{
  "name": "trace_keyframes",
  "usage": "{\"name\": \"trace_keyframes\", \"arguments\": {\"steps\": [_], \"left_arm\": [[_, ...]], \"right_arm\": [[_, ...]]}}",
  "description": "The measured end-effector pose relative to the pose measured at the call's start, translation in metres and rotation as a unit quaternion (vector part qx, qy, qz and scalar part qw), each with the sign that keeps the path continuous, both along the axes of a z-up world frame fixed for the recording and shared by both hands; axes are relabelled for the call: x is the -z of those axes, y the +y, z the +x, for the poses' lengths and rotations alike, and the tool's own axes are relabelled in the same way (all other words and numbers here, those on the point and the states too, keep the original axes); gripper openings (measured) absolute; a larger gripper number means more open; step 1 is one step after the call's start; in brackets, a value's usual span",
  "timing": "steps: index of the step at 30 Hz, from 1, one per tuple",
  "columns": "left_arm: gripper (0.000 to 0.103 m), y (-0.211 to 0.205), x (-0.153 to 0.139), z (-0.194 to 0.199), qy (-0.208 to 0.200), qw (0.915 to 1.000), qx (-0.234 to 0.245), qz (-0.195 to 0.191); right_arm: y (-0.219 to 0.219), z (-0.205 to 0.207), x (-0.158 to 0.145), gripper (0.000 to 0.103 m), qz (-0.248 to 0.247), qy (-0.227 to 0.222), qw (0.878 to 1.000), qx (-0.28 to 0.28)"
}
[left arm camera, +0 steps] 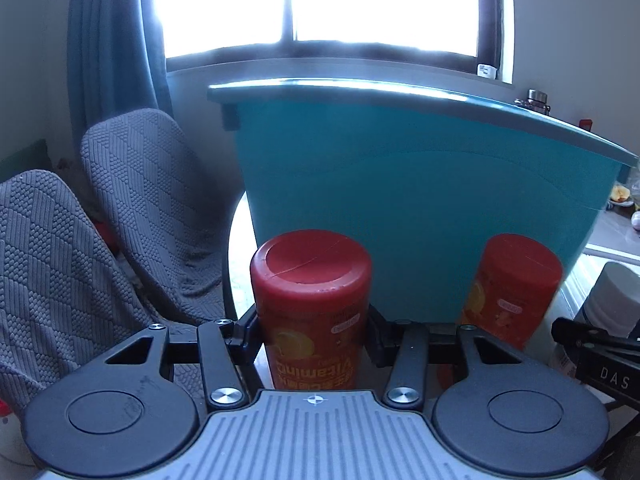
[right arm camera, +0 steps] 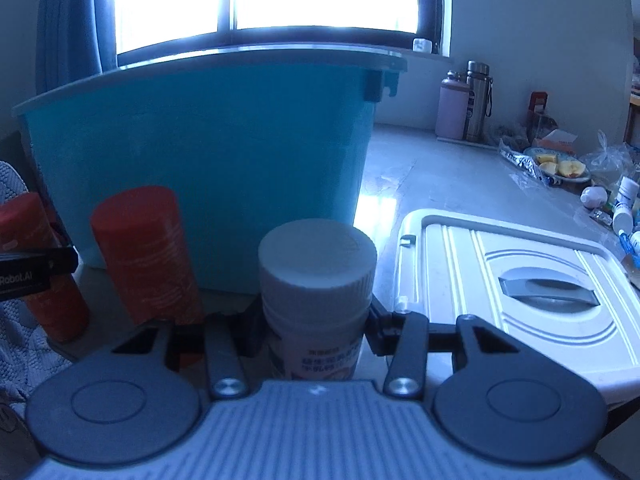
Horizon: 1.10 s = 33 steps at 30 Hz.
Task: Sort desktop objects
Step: 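Grasp the red canister with left tool while right tool grasps white pill bottle, then lift red canister and pill bottle with both tools over the teal bin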
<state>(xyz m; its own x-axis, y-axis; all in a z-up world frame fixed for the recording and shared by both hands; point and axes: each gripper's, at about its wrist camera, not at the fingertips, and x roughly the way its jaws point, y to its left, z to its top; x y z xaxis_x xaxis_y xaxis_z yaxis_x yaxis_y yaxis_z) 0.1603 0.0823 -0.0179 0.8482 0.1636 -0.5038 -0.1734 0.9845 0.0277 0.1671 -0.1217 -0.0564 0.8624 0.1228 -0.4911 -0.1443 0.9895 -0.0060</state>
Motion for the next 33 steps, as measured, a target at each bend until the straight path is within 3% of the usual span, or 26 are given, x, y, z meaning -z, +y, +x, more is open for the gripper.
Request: {"name": "trace_keyframes", "arguments": {"steps": [18, 33], "left_arm": [[0.050, 0.004, -0.032, -0.091, -0.005, 0.9999, 0.016, -0.002], [0.050, 0.008, -0.086, -0.153, -0.032, 0.9990, 0.032, -0.005]], "right_arm": [[-0.003, -0.079, -0.036, 0.048, 0.004, -0.019, 1.000, 0.009], [-0.002, -0.135, -0.084, 0.048, 0.001, -0.060, 0.998, 0.014]]}}
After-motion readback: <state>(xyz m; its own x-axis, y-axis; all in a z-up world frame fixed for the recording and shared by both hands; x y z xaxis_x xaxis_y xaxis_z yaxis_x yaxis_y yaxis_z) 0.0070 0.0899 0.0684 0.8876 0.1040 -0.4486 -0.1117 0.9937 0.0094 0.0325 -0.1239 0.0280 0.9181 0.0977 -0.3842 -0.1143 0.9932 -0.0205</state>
